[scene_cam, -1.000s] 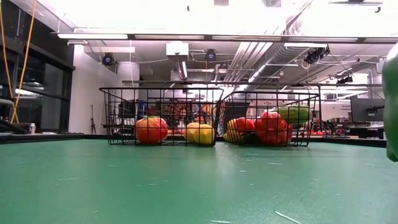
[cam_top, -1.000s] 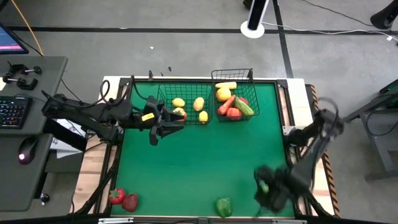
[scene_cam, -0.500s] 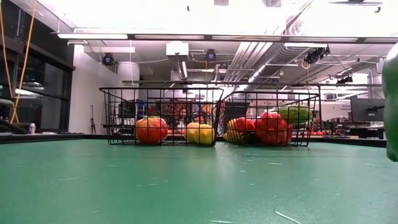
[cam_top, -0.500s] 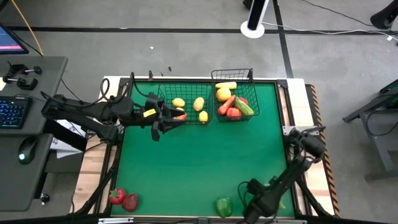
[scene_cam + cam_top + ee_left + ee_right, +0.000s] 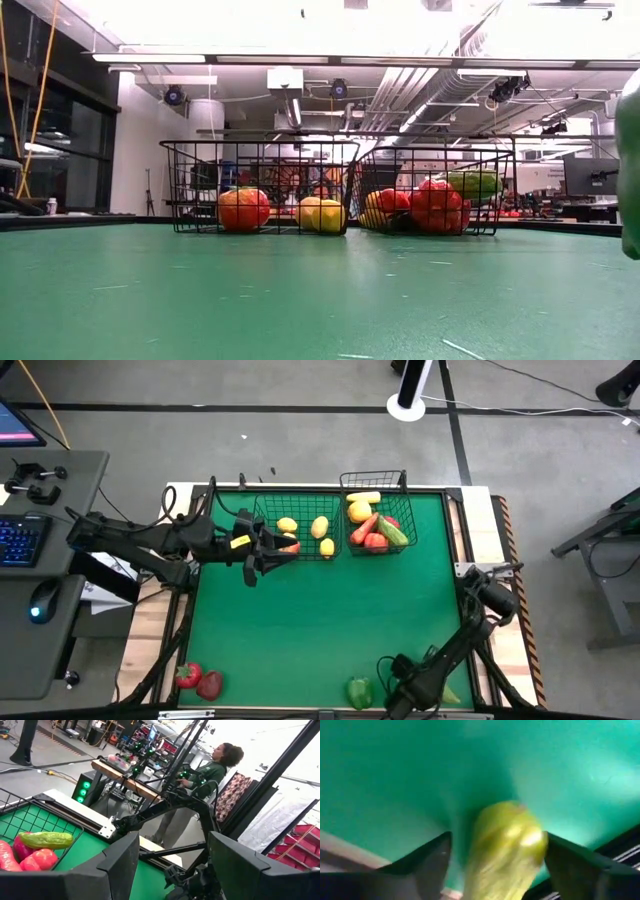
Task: Sort produce into baskets
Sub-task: Put the green cucumber into the right wire basket, then put the green bell pepper into the right wire basket
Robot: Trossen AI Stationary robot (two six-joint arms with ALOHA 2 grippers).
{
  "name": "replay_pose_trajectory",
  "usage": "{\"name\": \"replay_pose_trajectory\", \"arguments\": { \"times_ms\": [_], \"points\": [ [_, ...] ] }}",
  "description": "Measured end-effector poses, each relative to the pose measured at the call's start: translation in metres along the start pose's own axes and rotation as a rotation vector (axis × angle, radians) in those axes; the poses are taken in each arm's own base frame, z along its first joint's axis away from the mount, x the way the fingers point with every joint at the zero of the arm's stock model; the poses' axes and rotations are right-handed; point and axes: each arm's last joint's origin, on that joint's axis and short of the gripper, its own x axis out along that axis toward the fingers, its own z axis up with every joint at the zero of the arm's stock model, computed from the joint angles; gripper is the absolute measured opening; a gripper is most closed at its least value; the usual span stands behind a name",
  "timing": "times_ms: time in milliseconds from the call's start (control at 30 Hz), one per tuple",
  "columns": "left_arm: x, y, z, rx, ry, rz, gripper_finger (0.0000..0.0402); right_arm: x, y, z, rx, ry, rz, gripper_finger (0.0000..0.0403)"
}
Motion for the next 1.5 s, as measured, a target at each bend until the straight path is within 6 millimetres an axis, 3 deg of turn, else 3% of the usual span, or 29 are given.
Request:
{"name": "replay_pose_trajectory", "arguments": {
  "times_ms": [233,300,433,633,800,967,1100,1200,1333,1500],
  "points": [
    [0.0,0.0,0.0,0.001,-0.001,0.004,0.0225,-0.049,-0.027,-0.007,-0.09,-0.047,0.031,0.0098],
    [0.0,0.0,0.0,0.002,-0.001,0.004,0.0225,-0.073,-0.043,-0.005,-0.081,-0.121,0.038,0.0077],
    [0.0,0.0,0.0,0.003,-0.002,0.005,0.0225,-0.118,-0.088,0.014,0.053,-0.388,0.034,0.0077],
    [0.0,0.0,0.0,0.0,-0.001,0.004,0.0225,-0.165,-0.17,0.069,0.362,-0.837,0.012,0.0079],
    [-0.001,-0.003,-0.002,-0.022,0.017,-0.017,0.0225,-0.192,-0.238,0.111,0.618,-1.057,-0.035,0.0141],
    [-0.002,-0.005,-0.005,-0.011,0.036,-0.02,0.0225,-0.208,-0.279,0.153,0.688,-1.107,-0.009,0.0208],
    [-0.002,-0.003,-0.008,0.002,0.053,0.005,0.0225,-0.213,-0.301,0.18,0.68,-1.101,0.068,0.0252],
    [-0.002,-0.002,-0.009,0.018,0.07,0.014,0.0225,-0.214,-0.31,0.187,0.677,-1.098,0.091,0.0269],
    [-0.002,-0.001,-0.011,0.007,0.09,0.026,0.0225,-0.219,-0.308,0.173,0.564,-1.097,0.113,0.0274],
    [-0.003,-0.004,-0.022,0.023,0.163,0.036,0.0225,-0.213,-0.276,0.141,0.355,-0.977,0.195,0.0275]
  ]
}}
